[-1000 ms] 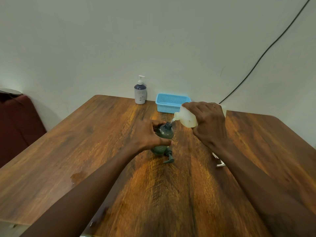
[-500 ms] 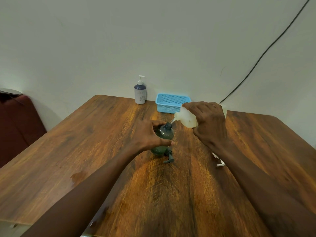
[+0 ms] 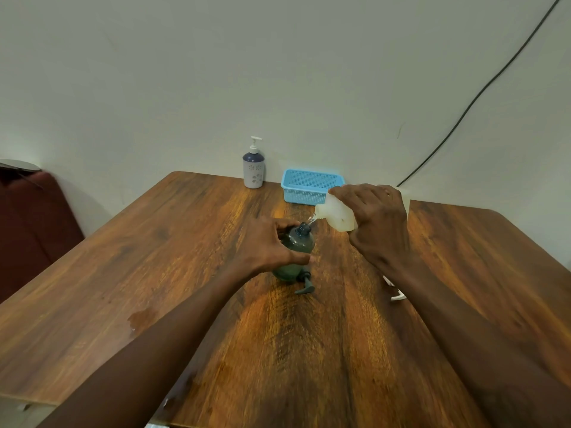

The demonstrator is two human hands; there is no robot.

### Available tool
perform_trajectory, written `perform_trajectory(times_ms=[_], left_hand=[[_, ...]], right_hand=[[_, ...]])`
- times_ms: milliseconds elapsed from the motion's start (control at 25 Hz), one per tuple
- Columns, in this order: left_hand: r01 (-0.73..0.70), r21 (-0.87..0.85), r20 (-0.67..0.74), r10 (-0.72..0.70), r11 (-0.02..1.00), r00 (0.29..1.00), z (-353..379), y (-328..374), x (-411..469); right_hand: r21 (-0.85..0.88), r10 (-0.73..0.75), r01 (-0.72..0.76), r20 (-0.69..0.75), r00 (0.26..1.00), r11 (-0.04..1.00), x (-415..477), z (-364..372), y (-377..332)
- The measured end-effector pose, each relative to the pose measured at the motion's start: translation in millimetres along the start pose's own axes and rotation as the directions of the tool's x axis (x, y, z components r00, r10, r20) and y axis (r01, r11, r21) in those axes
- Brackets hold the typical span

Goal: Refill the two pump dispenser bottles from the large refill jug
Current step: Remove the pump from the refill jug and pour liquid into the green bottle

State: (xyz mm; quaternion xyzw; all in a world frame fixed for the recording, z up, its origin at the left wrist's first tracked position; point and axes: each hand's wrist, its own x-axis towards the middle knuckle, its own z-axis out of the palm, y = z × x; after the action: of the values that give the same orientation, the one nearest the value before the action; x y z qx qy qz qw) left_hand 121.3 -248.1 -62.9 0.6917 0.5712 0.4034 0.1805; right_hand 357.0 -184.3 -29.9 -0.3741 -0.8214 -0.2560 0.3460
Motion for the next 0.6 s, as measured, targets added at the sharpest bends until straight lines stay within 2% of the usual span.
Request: perform_trajectory(times_ms=[600], left_hand=[[-0.017, 0.009, 0.017, 0.016, 1.0, 1.0, -0.3, 2.0, -0.5]], right_hand=[[-0.007, -0.004, 0.004, 0.012, 1.0, 1.0, -0.8, -1.5, 1.3]])
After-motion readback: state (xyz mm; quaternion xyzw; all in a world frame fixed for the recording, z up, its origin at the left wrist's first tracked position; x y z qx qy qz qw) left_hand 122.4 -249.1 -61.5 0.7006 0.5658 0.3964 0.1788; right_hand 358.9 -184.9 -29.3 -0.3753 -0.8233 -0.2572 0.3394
